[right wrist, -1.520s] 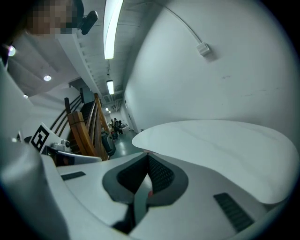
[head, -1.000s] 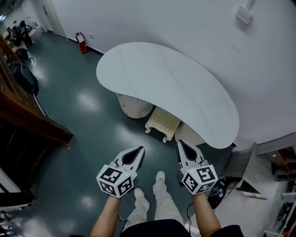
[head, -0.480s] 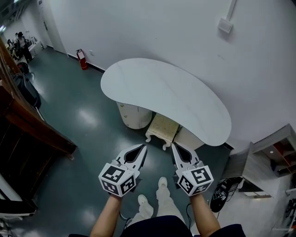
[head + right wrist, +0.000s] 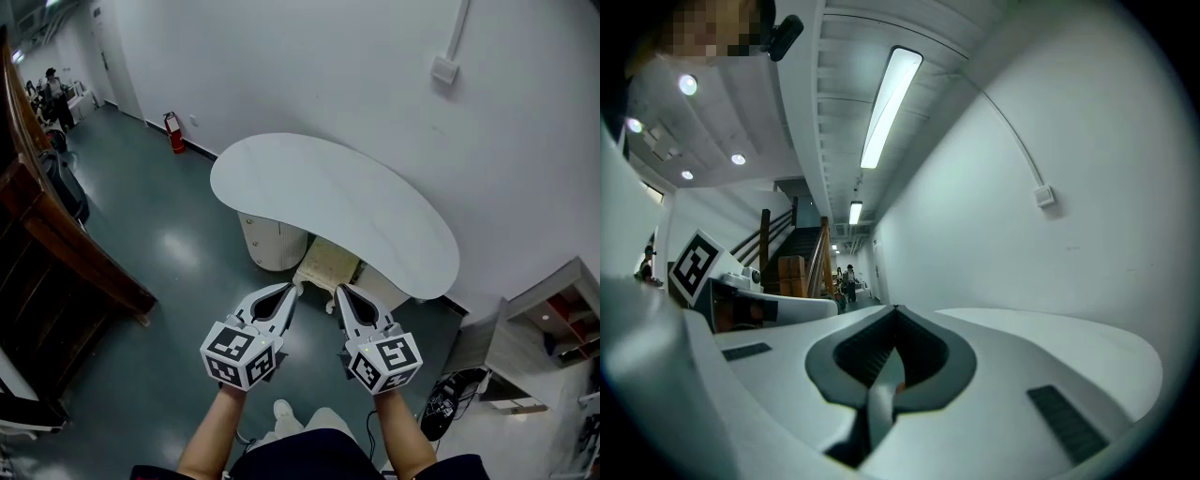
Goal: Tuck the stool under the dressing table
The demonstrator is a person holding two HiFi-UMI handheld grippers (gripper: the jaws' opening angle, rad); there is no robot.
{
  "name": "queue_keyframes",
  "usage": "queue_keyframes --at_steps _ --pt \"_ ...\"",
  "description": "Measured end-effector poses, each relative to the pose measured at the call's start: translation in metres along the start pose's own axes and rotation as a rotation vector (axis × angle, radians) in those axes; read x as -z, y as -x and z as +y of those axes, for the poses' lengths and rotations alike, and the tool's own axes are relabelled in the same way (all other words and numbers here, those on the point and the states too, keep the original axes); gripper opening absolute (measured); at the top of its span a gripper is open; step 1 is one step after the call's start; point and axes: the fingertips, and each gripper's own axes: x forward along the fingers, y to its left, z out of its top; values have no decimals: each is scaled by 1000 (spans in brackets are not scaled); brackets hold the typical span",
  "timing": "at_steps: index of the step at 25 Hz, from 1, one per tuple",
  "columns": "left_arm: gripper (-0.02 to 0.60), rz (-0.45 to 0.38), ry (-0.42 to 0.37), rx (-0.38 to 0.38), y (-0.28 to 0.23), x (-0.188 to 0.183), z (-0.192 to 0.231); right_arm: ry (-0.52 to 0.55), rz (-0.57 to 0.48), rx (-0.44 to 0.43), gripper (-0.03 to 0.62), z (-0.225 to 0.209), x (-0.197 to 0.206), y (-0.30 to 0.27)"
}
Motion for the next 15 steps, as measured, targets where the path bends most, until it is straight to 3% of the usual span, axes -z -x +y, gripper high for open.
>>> queue_keyframes --at_steps 10,15 --pt "9 -64 -27 -32 20 -26 -67 18 -41 -59 11 2 -39 53" --pt "8 -87 -36 -36 28 -22 -105 8 -55 -87 9 4 -43 86"
